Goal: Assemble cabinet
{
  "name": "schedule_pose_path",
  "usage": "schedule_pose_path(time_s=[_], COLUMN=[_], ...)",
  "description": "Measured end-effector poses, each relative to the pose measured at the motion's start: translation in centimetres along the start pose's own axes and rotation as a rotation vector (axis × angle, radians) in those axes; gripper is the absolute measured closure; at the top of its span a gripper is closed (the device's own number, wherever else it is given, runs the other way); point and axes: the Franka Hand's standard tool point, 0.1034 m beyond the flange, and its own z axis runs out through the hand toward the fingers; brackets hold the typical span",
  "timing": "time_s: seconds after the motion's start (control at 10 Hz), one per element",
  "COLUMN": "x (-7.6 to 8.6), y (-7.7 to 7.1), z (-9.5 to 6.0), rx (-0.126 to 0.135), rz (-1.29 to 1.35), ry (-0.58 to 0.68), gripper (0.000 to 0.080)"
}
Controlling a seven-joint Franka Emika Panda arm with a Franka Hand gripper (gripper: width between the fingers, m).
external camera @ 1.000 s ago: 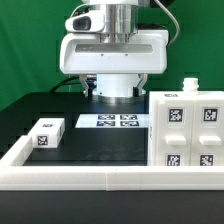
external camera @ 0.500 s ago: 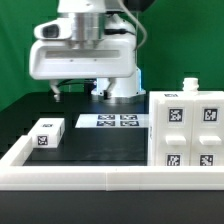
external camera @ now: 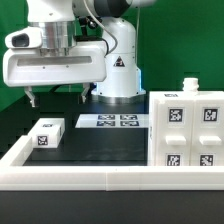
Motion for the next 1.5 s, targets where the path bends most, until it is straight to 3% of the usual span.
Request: schedule_pose_path(time_s=[0.3,0.6,0.7,1.5], x=[-0.1,-1.8,-2.2,-2.6], y=[0.1,3.4,3.7,2.9], z=[0.1,3.3,3.9,6.5], rx=[0.0,-0.034,-0.036,-0.038], rz=[0.003,-0.017,-0.017,-0.038], ry=[-0.003,-0.016,-0.024,-0.053], gripper=[0.0003,0.0003,0.0003,0.0003])
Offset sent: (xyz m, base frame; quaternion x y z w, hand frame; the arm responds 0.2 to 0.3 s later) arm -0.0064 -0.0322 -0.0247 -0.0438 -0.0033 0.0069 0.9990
